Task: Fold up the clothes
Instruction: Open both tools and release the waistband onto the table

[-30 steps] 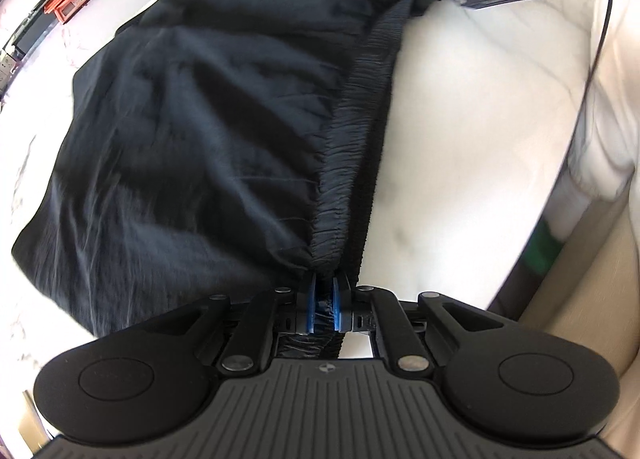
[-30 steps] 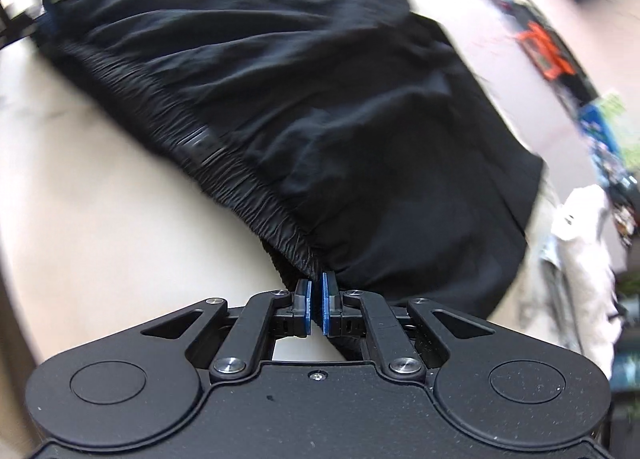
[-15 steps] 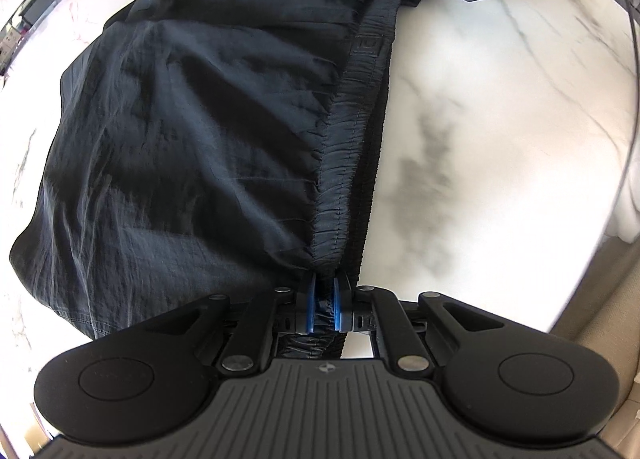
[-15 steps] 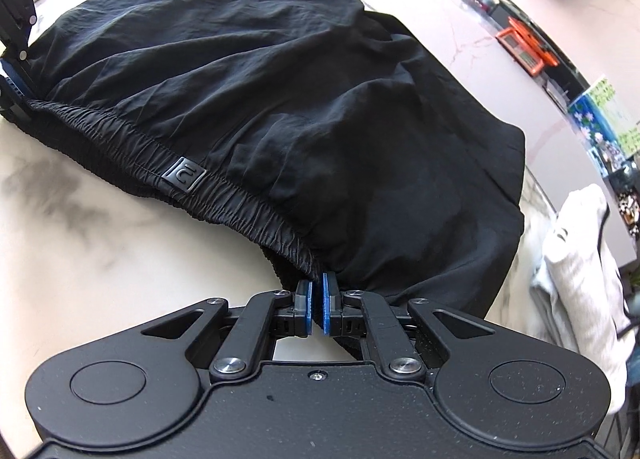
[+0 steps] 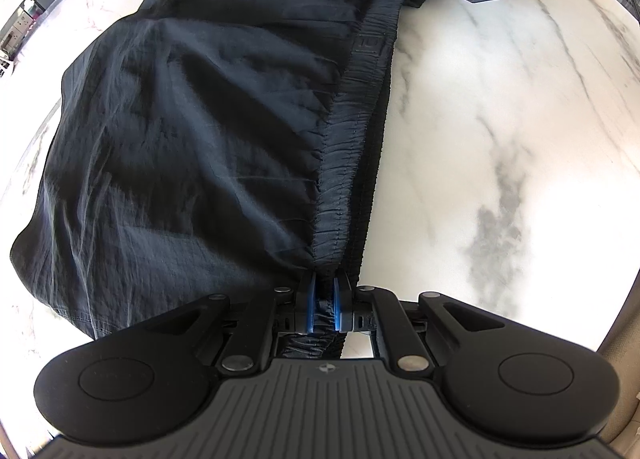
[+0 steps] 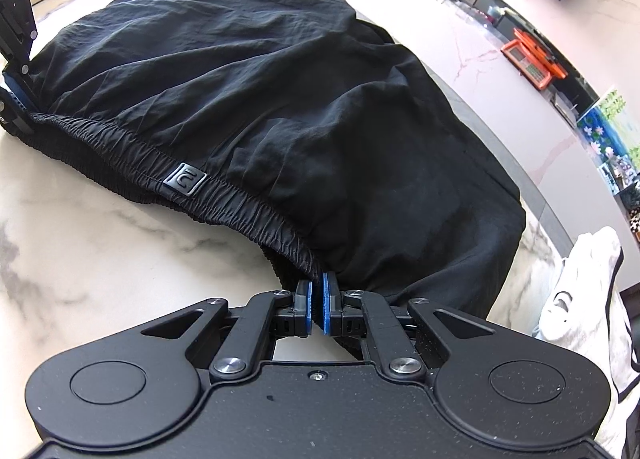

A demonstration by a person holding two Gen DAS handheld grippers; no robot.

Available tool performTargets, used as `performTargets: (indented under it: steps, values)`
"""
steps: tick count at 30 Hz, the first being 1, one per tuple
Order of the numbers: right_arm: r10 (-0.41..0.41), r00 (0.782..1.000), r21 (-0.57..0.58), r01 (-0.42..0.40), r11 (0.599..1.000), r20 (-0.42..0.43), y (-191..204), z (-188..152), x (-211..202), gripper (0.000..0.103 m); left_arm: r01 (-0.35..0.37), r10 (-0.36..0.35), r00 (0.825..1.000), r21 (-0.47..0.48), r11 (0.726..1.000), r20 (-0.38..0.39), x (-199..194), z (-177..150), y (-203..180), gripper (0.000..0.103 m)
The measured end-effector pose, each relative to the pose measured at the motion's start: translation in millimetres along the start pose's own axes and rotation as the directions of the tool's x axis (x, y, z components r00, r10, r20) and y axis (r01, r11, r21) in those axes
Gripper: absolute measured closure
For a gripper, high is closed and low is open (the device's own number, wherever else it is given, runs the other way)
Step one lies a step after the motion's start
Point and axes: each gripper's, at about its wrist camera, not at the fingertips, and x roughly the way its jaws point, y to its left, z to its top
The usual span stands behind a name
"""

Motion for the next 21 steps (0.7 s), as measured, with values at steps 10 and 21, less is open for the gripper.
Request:
performTargets:
  steps: [10,21]
  values:
    - [-0.084,0.996,-0.013,0.084,0.996,-0.022,5.2,-7.7,-30.3,0.096,-0.010,0.010,1.000,-0.007,1.000,0.005,-24.4,-3.0,-26.9,0.095]
    - [-0.054,0.998,-0.023,0.054,0.998,-0.012,45.1,-46.6,-86.6,0.084,0.176,-0.177,0.978,0.025,0.984,0.110,-40.9,2.9,-95.9,0.085]
